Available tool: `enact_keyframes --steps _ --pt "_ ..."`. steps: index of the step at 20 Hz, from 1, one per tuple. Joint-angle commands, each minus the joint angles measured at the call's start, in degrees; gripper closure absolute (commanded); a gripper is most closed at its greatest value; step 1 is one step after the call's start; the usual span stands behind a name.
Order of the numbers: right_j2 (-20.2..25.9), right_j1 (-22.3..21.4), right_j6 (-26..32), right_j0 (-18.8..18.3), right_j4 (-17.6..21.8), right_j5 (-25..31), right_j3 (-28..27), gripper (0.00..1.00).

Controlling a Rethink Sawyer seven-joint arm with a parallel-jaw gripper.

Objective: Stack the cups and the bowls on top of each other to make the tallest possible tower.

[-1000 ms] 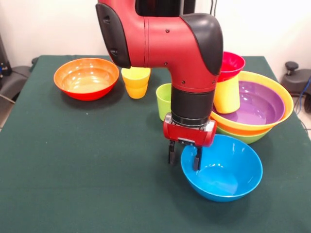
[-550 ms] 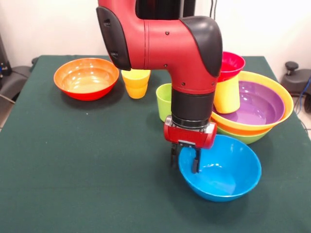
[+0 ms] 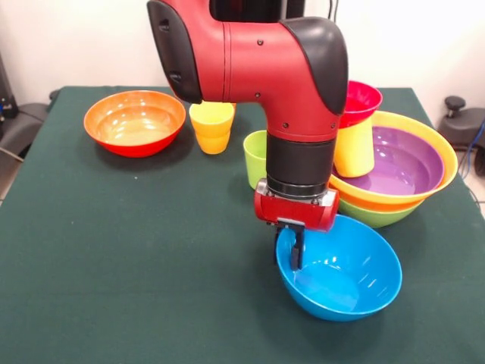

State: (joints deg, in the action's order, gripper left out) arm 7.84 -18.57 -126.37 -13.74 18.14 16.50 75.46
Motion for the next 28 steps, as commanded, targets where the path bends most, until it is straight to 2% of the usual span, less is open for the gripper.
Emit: enact_keyframes --steps 1,4,6,9,14,17,22,28 --pt "1.8 2.8 0.6 -0.7 1.7 1.2 -1.0 1.00" --pt "1.9 2.6 0.8 -0.8 2.1 0.1 -1.0 1.00" --pt "3.0 0.1 2.0 -1.8 2.5 0.1 0.6 1.00" --pt "5.7 -9.0 4.1 -4.7 2.1 1.6 8.5 1.00" --pt "6.5 -17.8 7.6 -6.9 1.6 7.5 13.7 1.00" --pt "7.2 -23.8 11.1 -8.1 0.7 13.8 15.8 1.00" --pt "9.2 -28.1 13.7 -10.3 0.6 19.2 17.5 1.00" --pt "13.2 -34.2 18.4 -15.9 0.5 22.0 22.1 1.00"
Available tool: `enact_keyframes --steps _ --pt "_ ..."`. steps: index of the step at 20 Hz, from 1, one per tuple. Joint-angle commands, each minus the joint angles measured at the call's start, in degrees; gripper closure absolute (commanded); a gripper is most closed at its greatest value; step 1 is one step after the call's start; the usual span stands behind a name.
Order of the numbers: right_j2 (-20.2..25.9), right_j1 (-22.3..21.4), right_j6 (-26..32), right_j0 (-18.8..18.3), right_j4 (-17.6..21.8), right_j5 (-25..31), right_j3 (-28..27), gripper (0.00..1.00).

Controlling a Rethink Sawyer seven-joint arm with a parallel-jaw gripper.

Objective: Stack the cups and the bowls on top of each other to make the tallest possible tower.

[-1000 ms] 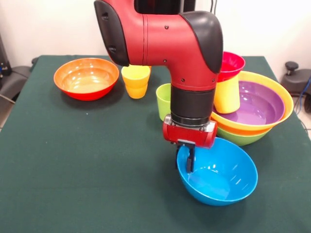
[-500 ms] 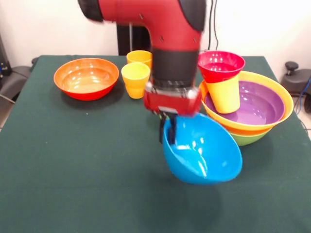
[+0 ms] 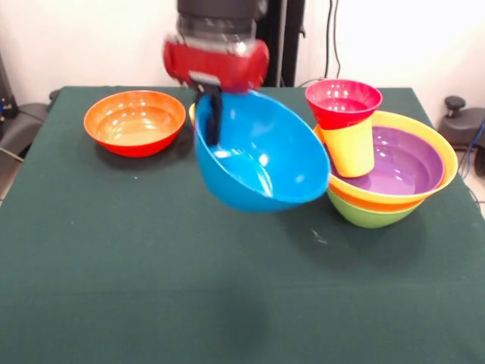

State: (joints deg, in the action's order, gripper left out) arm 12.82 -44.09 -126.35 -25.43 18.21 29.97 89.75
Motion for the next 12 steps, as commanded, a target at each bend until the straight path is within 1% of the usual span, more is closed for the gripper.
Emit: enact_keyframes --steps 1,3,5,7,8,10,12 --pt "8.8 -10.4 19.7 -5.5 0.0 9.9 9.0 1.00" --pt "9.3 -13.4 21.4 -7.3 0.0 12.1 11.0 1.00" --pt "10.6 -16.0 22.4 -9.6 -0.4 12.3 14.3 1.00" --pt "11.5 -18.5 22.2 -11.6 -1.1 11.6 18.2 1.00" --pt "11.6 -19.6 21.5 -12.0 -1.3 11.3 19.7 1.00" --pt "12.0 -23.4 20.7 -12.8 -2.8 10.1 23.8 1.00" --pt "13.0 -25.9 19.0 -13.0 -4.9 8.5 27.5 1.00"
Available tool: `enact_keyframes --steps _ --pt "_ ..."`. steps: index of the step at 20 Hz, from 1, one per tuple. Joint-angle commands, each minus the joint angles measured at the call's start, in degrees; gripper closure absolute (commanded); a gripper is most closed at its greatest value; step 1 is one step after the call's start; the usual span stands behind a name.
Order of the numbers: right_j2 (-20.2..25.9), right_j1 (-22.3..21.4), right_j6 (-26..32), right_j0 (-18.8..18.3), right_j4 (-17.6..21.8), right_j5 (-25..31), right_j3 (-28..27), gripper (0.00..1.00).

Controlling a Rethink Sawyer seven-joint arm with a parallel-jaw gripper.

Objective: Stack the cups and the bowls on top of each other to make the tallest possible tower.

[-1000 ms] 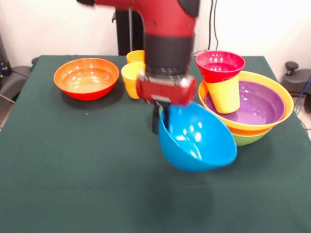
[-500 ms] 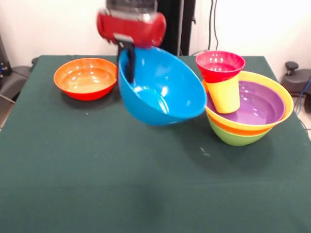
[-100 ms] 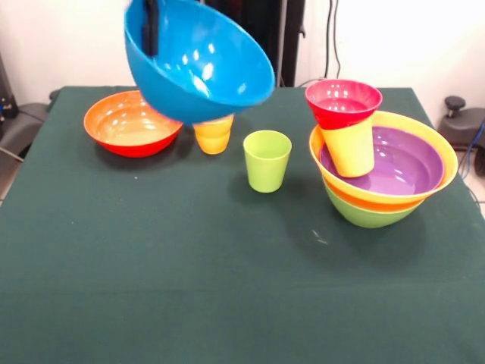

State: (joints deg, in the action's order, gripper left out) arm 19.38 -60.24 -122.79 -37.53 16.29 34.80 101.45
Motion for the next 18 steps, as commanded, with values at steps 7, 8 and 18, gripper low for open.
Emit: enact_keyframes --steps 7,8,18 --pt "4.2 -16.5 7.2 3.8 -7.7 4.3 21.9 1.00" --pt "3.6 -17.1 6.3 4.5 -8.0 4.7 22.1 1.00" --pt "-1.4 -20.7 -4.5 13.0 -9.0 6.4 23.8 1.00"
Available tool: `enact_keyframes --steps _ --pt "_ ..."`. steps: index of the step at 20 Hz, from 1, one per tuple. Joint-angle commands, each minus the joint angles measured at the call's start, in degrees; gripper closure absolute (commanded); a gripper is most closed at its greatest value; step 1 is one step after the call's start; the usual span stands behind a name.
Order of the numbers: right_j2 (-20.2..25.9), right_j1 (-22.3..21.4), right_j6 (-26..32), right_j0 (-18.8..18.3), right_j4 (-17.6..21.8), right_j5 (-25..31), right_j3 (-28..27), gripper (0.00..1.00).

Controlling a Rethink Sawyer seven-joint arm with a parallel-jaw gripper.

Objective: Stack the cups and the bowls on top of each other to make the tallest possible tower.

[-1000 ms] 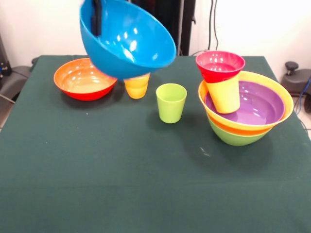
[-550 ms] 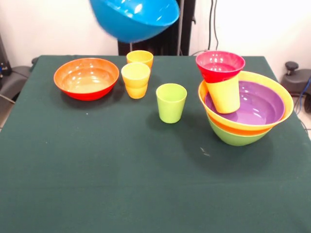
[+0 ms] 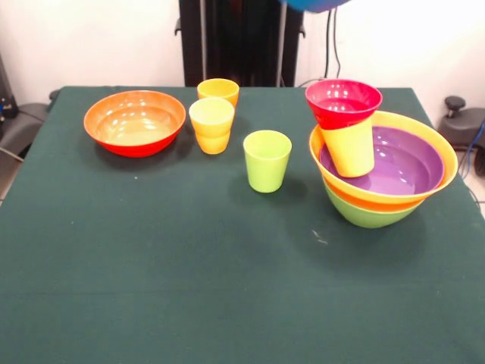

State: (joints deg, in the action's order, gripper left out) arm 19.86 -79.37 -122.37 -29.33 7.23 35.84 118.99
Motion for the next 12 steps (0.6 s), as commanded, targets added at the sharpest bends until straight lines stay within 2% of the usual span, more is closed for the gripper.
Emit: enact_keyframes --steps 1,5,12 --pt "-2.3 -1.1 -6.5 5.8 0.8 4.7 6.3 1.00" --pt "-4.6 2.3 -11.9 9.8 3.8 -0.2 6.5 1.00" --pt "-10.1 8.1 -17.4 16.0 7.2 -7.2 5.5 1.00"
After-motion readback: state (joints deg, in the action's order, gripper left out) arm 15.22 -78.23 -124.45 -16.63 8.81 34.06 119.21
